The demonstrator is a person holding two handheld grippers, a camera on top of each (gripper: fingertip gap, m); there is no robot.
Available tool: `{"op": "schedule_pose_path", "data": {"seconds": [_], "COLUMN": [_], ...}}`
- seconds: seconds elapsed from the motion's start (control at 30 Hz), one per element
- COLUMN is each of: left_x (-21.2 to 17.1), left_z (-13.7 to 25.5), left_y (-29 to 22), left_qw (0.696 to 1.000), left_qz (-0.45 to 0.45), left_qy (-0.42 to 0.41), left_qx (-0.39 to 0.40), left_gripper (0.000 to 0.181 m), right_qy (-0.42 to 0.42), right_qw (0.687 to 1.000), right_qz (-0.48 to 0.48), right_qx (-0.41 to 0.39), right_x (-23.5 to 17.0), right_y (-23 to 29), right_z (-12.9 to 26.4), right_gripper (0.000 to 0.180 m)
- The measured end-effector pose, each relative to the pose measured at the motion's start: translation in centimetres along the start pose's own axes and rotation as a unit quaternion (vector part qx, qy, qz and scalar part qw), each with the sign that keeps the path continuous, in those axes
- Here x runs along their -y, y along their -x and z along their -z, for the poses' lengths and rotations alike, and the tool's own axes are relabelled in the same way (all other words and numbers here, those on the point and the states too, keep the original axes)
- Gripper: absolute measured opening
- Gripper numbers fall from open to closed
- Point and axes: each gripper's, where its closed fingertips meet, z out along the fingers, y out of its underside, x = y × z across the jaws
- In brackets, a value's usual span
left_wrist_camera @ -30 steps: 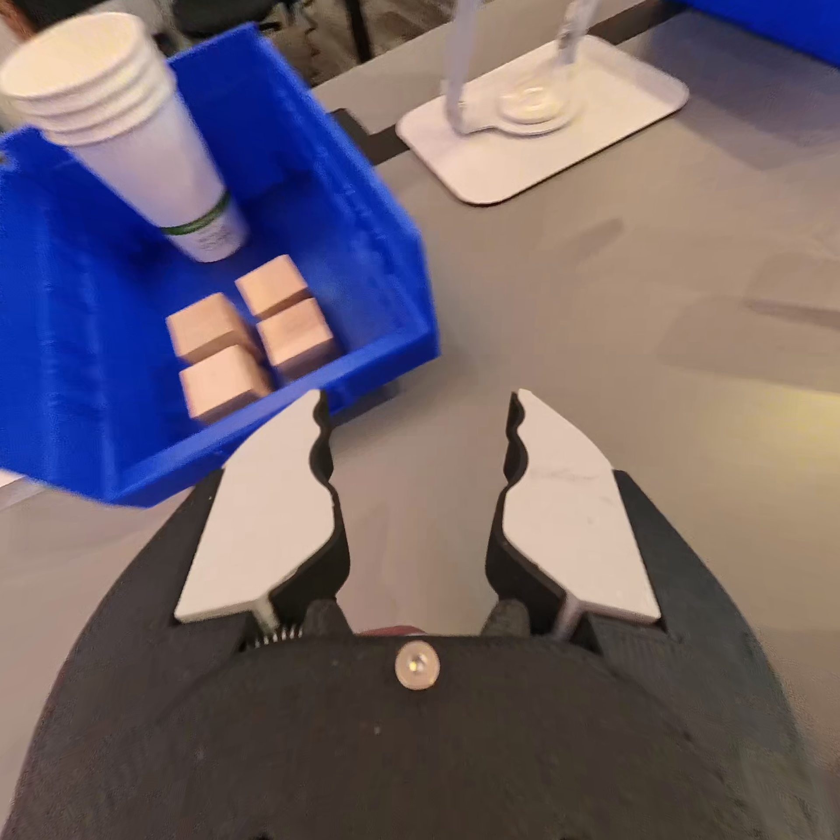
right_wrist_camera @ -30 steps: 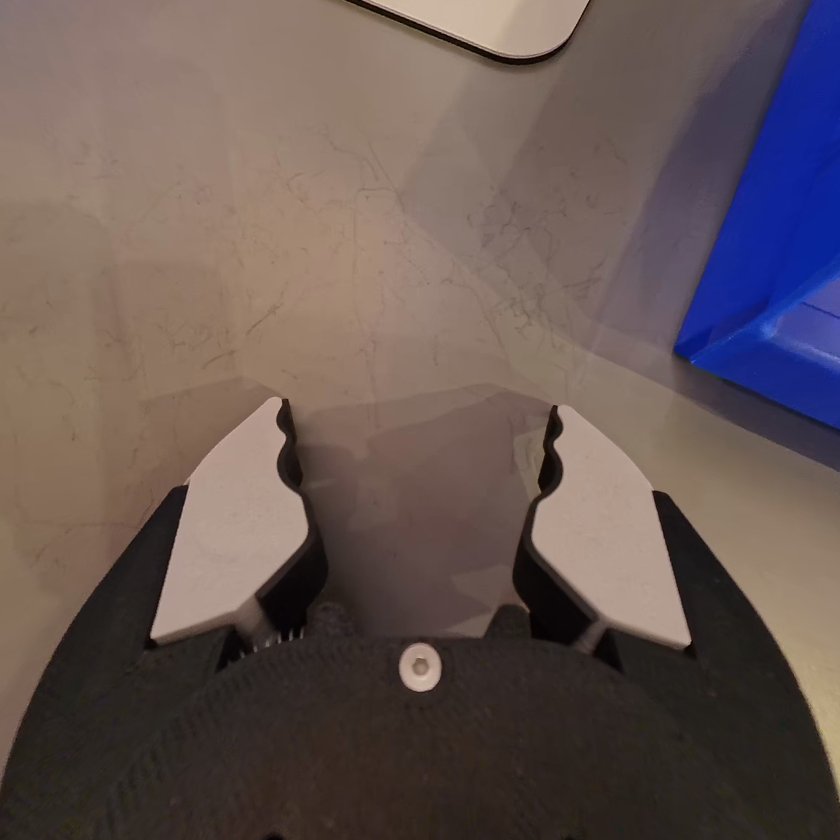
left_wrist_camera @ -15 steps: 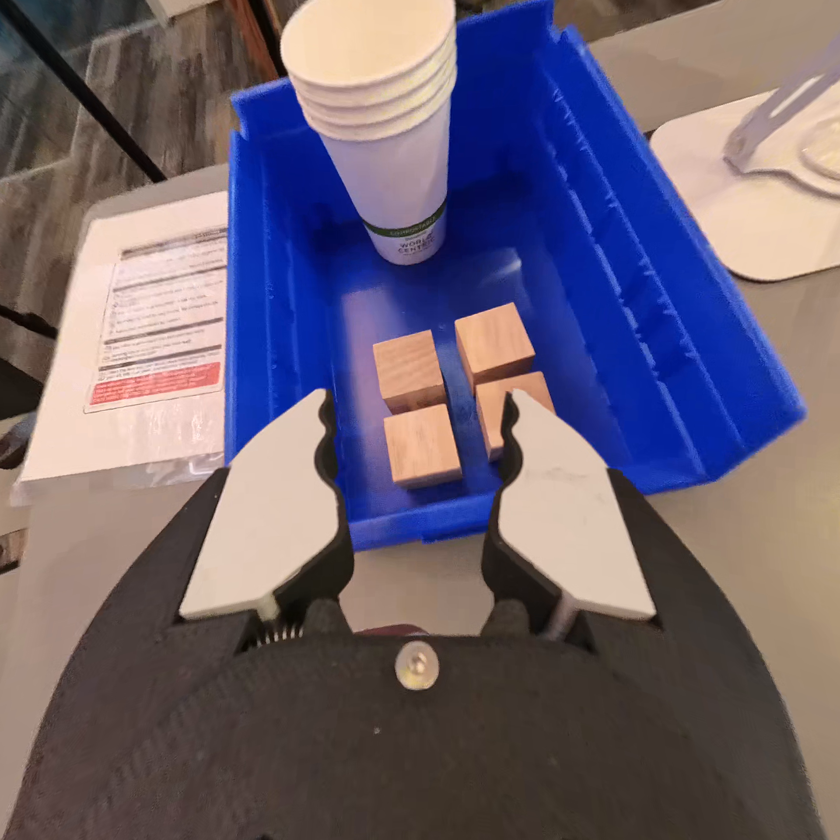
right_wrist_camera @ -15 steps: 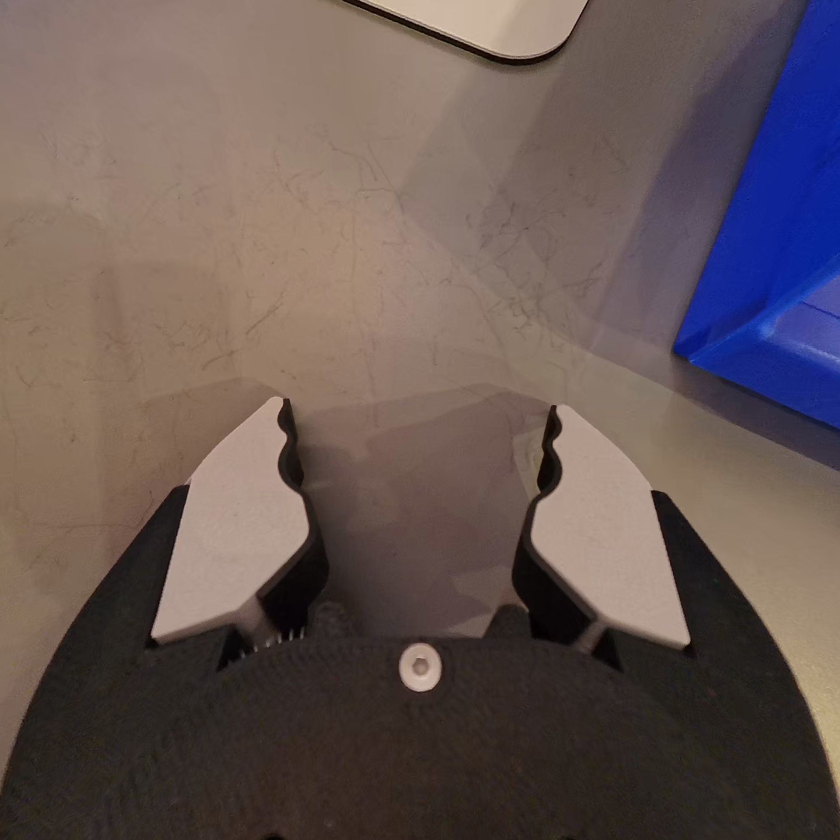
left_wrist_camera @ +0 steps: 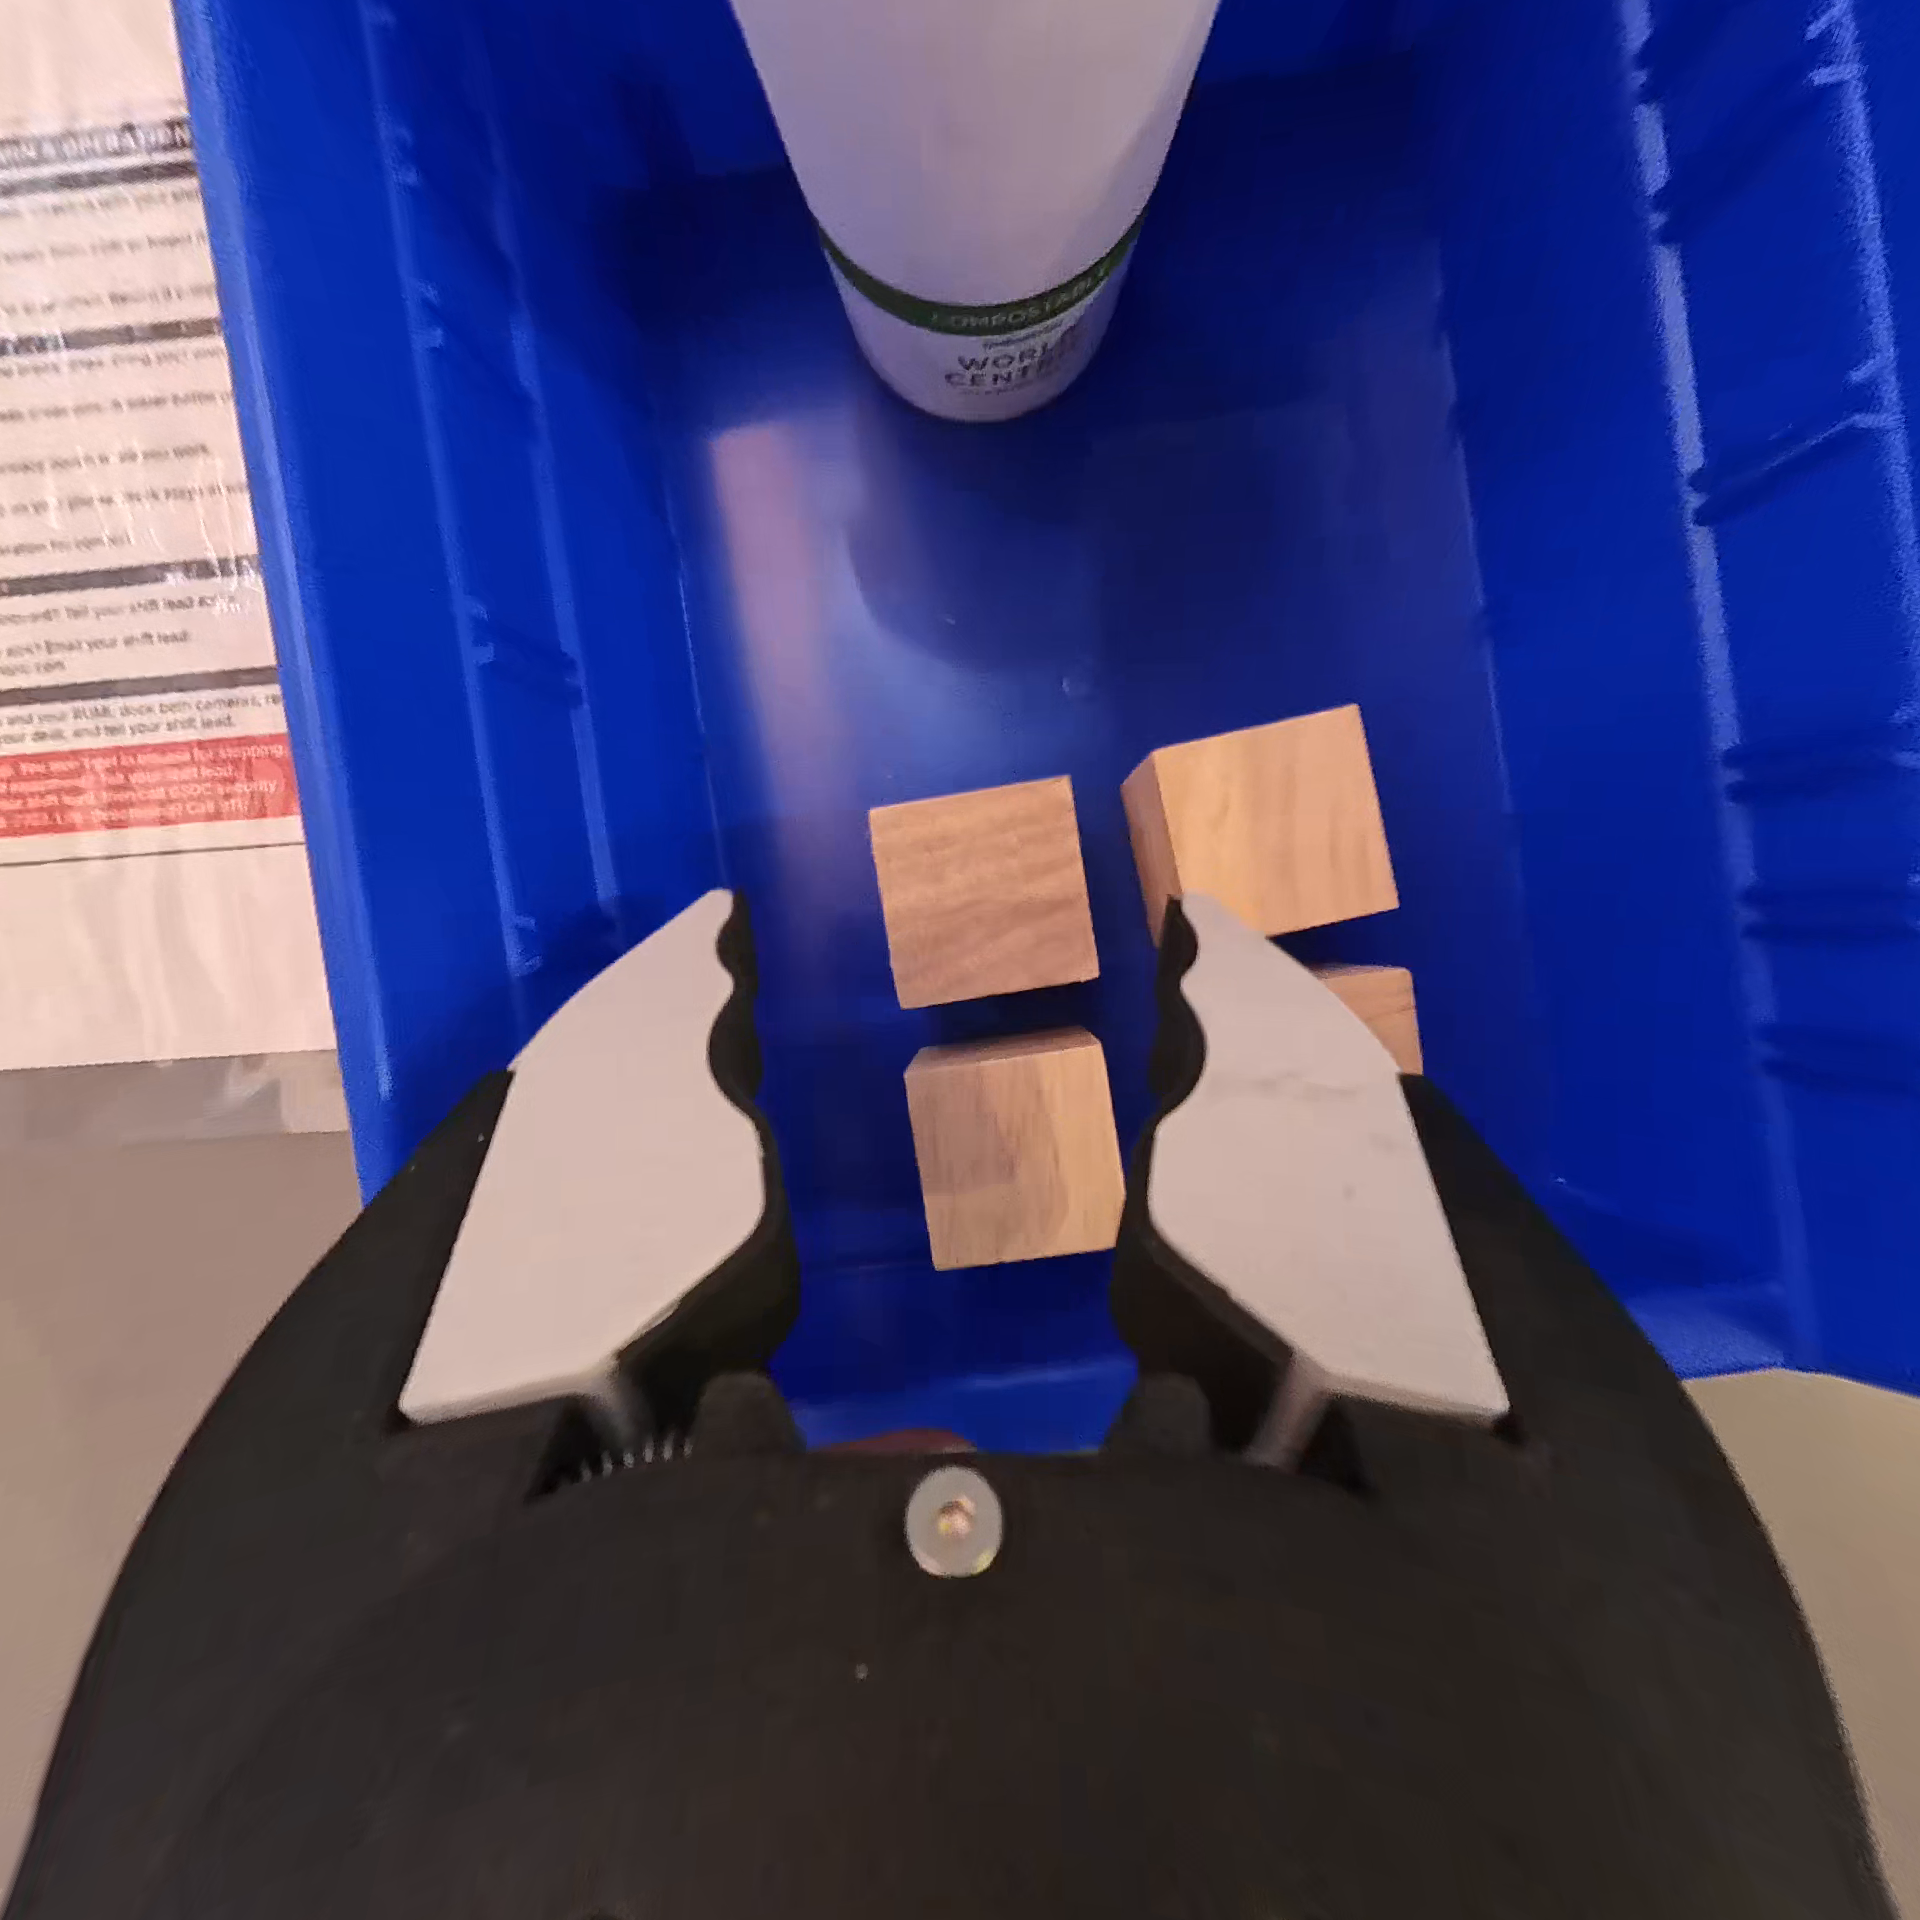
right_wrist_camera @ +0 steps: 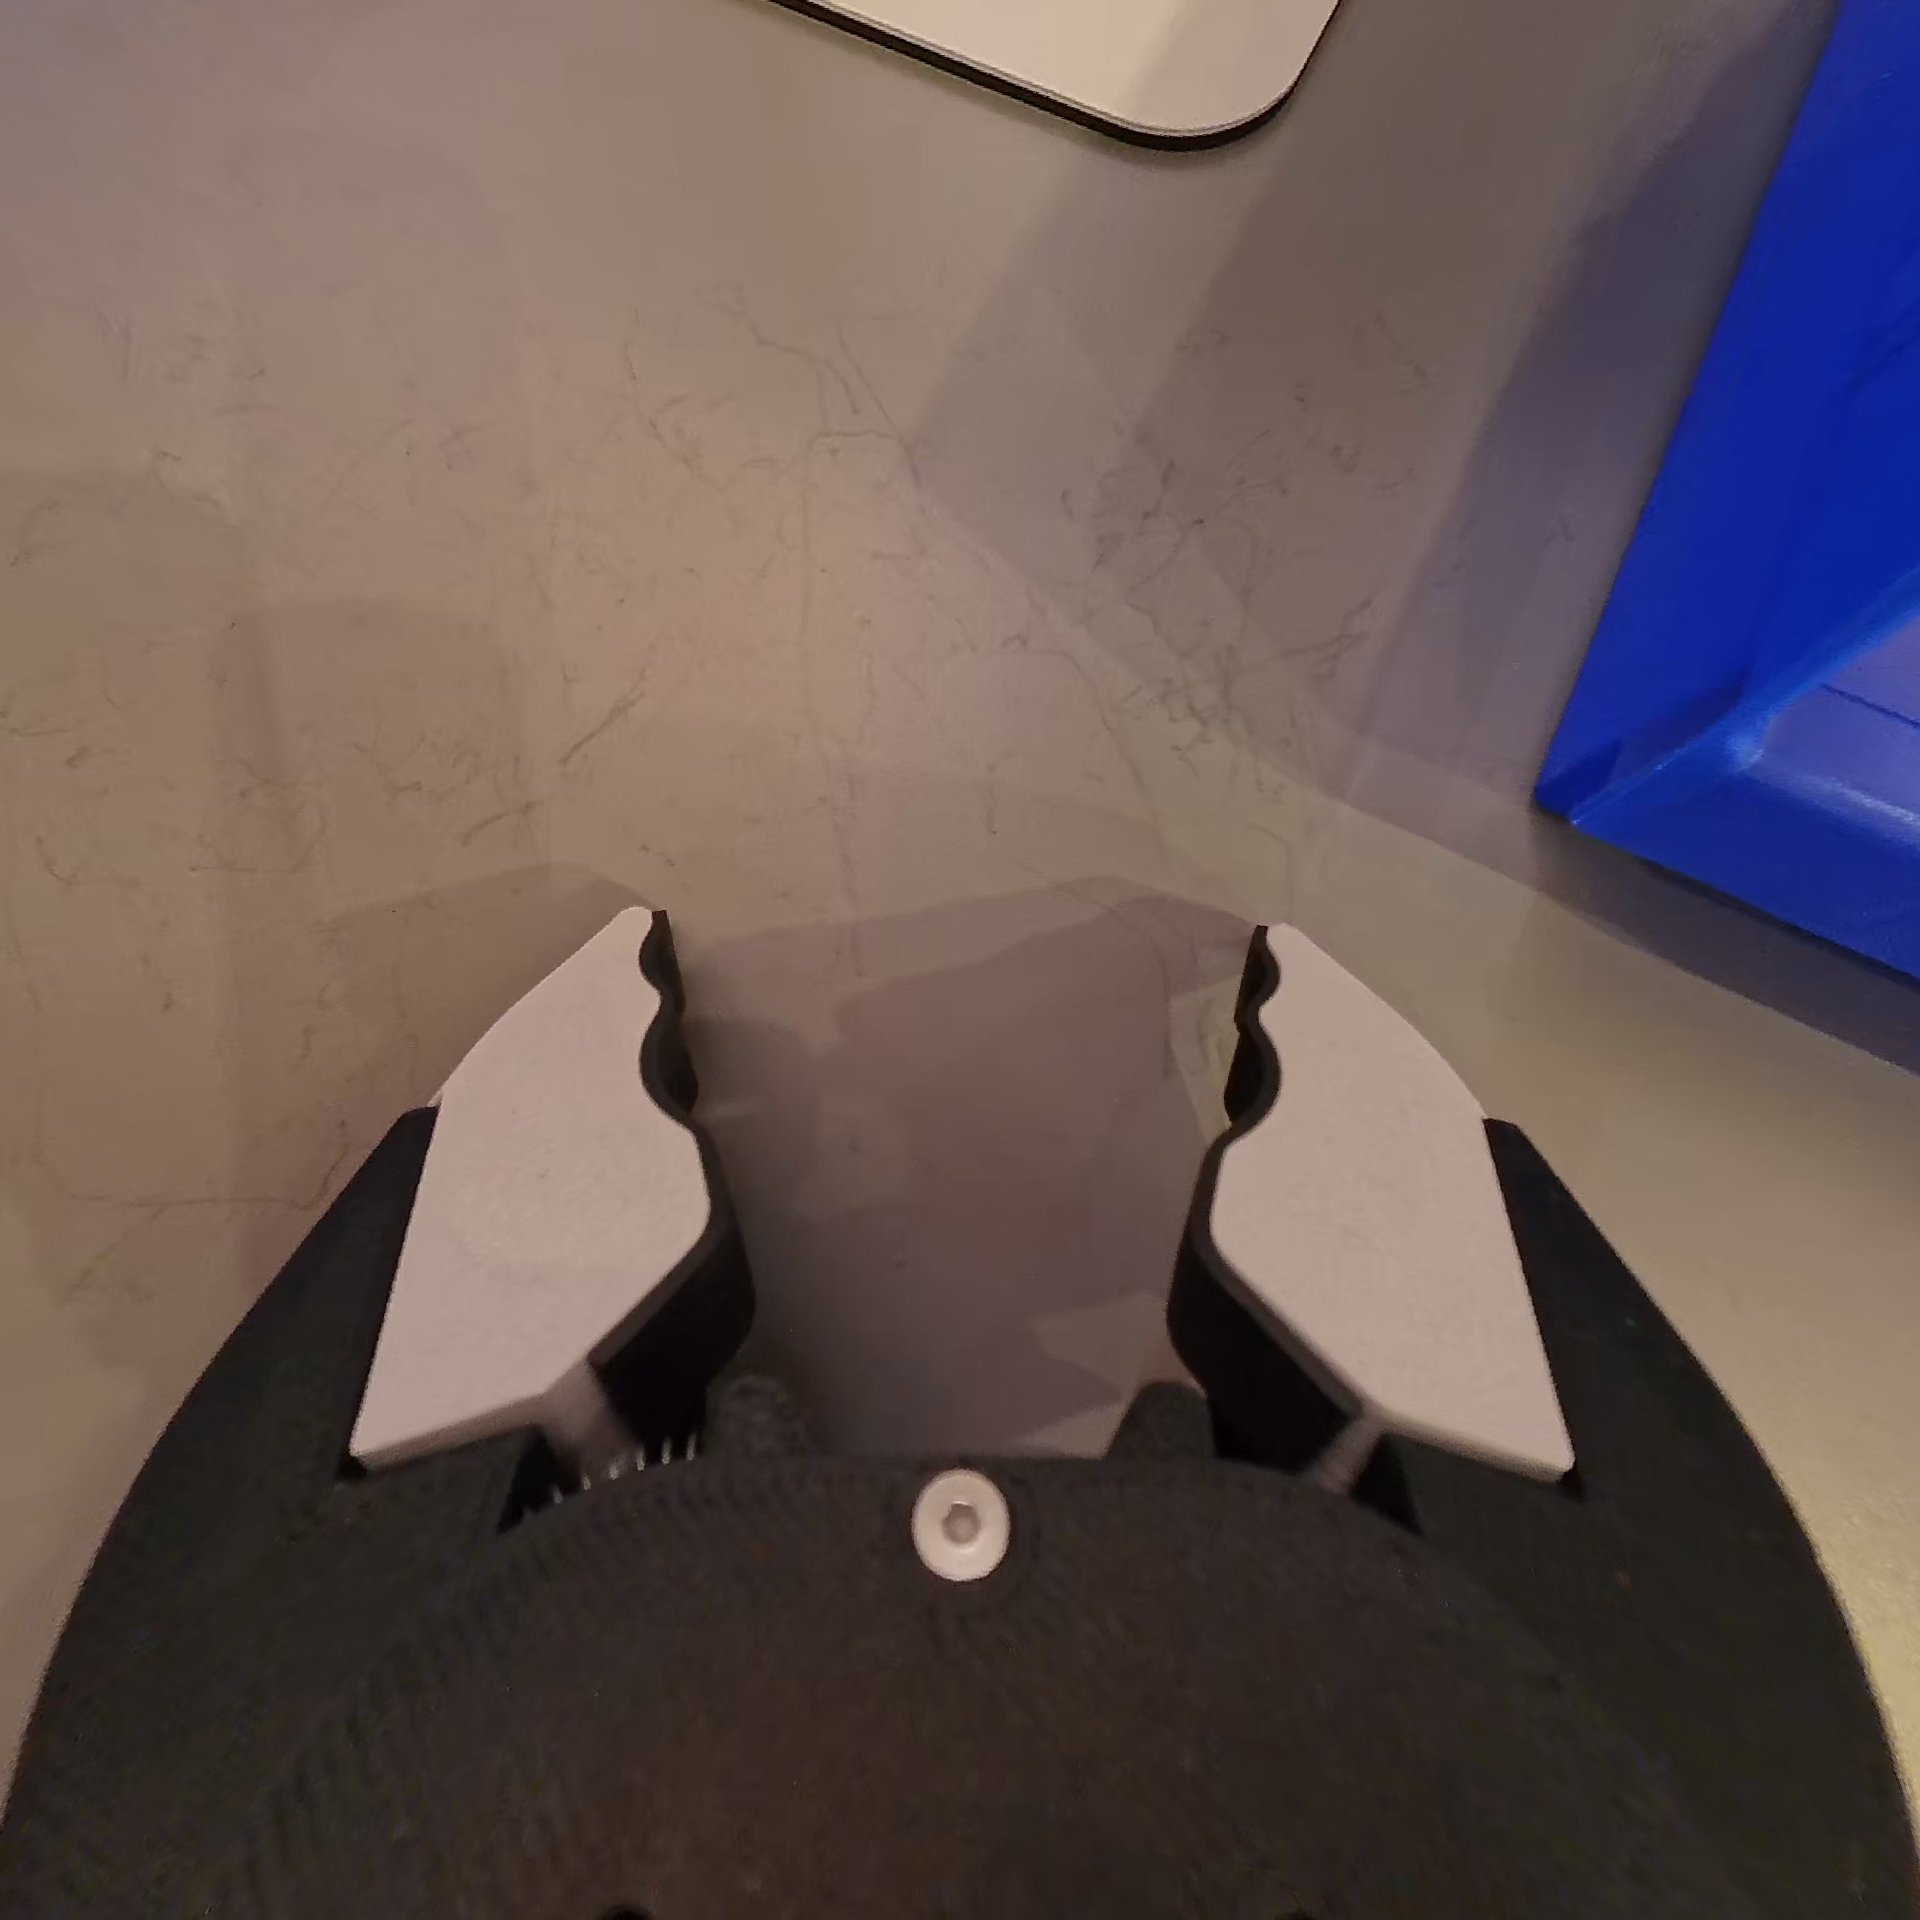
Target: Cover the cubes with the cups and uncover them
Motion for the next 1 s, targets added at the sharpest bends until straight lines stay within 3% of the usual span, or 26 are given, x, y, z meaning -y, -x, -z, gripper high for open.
{"op": "schedule_pose_path", "data": {"seconds": [0.3,0.37,0.47,0.63,0.7,0.8,0.93,1.0], "left_x": [-0.6,-0.7,-0.4,1.6,3.1,2.2,-3.9,-7.5], "left_z": [-1.9,-2.3,-2.3,0.6,4.0,9.1,13.0,14.4], "left_y": [0.0,-0.5,-0.3,-0.3,-1.9,-4.6,-5.9,-6.1], "left_qw": [0.999,0.998,0.999,1.0,0.996,0.975,0.91,0.888], "left_qz": [-0.002,-0.002,-0.012,-0.025,-0.07,-0.189,-0.389,-0.422], "left_qy": [0.047,0.053,0.052,0.007,-0.039,-0.054,-0.042,-0.024], "left_qx": [-0.001,-0.019,-0.009,-0.008,-0.043,-0.1,-0.139,-0.184], "left_gripper": [0.06,0.047,0.044,0.044,0.044,0.043,0.043,0.043], "right_qy": [-0.001,-0.001,-0.001,-0.001,-0.001,-0.001,-0.002,-0.002], "right_qw": [1.0,1.0,1.0,1.0,1.0,1.0,1.0,1.0], "right_qz": [-0.001,-0.002,-0.002,-0.002,-0.002,-0.001,-0.001,0.0], "right_qx": [-0.001,-0.001,-0.001,-0.001,0.0,0.001,0.002,0.002], "right_x": [0.0,0.0,0.0,0.0,0.0,0.0,0.0,0.0], "right_y": [-0.1,-0.1,-0.1,-0.1,-0.1,-0.1,-0.1,-0.2], "right_z": [0.0,0.0,0.0,0.0,0.0,0.0,0.0,0.0], "right_gripper": [0.101,0.101,0.101,0.1,0.1,0.099,0.099,0.099]}}
